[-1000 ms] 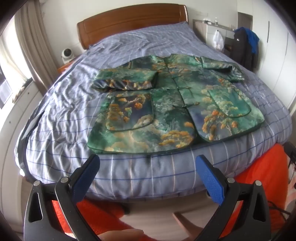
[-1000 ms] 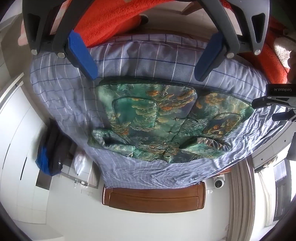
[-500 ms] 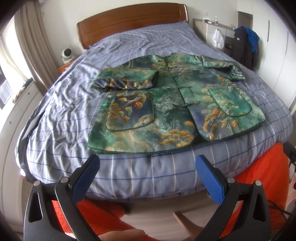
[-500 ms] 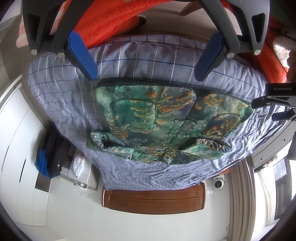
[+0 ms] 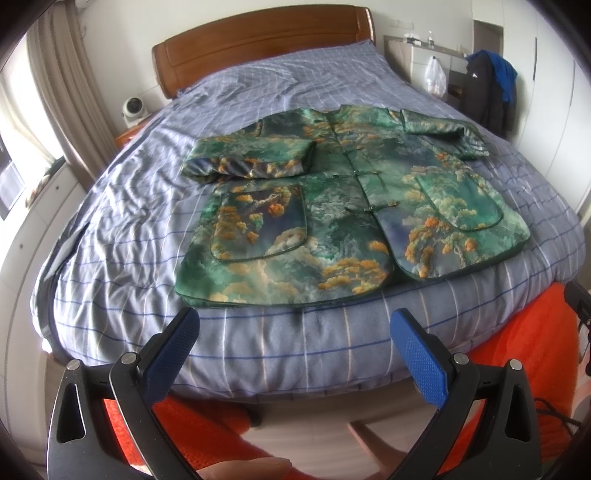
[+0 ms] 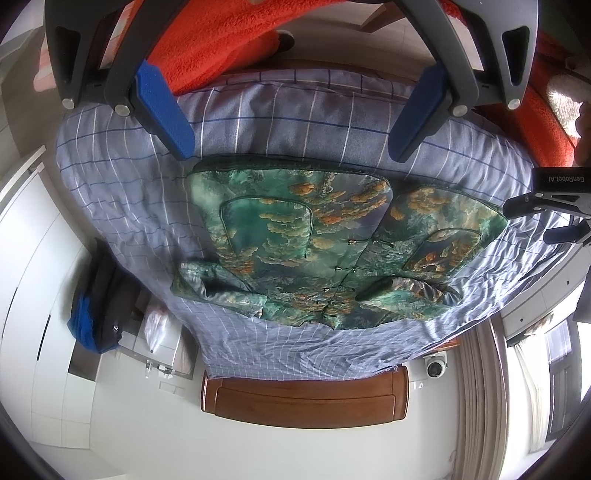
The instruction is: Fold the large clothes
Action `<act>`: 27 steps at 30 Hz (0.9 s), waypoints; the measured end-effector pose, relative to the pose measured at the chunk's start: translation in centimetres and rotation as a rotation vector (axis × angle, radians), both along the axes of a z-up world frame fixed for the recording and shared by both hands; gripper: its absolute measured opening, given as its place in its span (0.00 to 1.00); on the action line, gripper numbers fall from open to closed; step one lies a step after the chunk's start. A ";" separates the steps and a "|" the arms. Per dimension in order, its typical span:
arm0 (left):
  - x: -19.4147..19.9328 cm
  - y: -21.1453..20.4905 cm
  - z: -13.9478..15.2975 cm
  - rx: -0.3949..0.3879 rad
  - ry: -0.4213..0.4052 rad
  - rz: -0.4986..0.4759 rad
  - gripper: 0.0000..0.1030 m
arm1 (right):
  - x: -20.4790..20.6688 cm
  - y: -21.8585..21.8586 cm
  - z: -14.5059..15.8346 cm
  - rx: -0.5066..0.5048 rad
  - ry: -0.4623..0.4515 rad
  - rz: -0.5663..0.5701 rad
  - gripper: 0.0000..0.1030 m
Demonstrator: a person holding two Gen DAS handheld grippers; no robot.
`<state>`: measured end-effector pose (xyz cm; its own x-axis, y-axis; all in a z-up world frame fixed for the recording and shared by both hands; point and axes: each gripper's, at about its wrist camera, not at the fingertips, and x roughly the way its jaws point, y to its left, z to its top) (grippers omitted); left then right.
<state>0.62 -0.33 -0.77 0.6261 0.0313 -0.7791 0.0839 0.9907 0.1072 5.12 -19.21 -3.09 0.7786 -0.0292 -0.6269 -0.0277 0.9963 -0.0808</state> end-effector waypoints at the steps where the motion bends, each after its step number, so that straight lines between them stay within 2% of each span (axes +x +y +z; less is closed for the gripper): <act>1: 0.0 0.0 0.0 0.000 0.000 0.000 1.00 | 0.0 0.1 -0.1 0.000 -0.001 -0.001 1.00; 8: 0.0 -0.1 0.0 -0.004 -0.005 0.002 1.00 | 0.1 0.0 -0.1 -0.010 0.015 0.000 1.00; 13: 0.1 1.4 -0.4 -0.026 -0.012 -0.001 1.00 | 0.4 0.2 -0.4 -0.028 0.024 0.002 1.00; 18: 0.2 1.4 -0.5 -0.028 0.000 -0.008 1.00 | 0.3 0.5 -0.2 -0.065 0.110 0.013 1.00; 22: -0.1 0.8 -0.4 -0.018 -0.002 -0.019 1.00 | 0.1 0.6 -0.1 -0.059 0.110 0.012 1.00; 24: -0.1 0.7 -0.4 -0.016 -0.001 -0.020 1.00 | 0.1 0.6 -0.2 -0.027 0.065 0.015 1.00; 27: -0.2 0.6 -0.3 -0.015 0.000 -0.019 1.00 | 0.1 0.6 -0.1 -0.032 0.055 0.014 1.00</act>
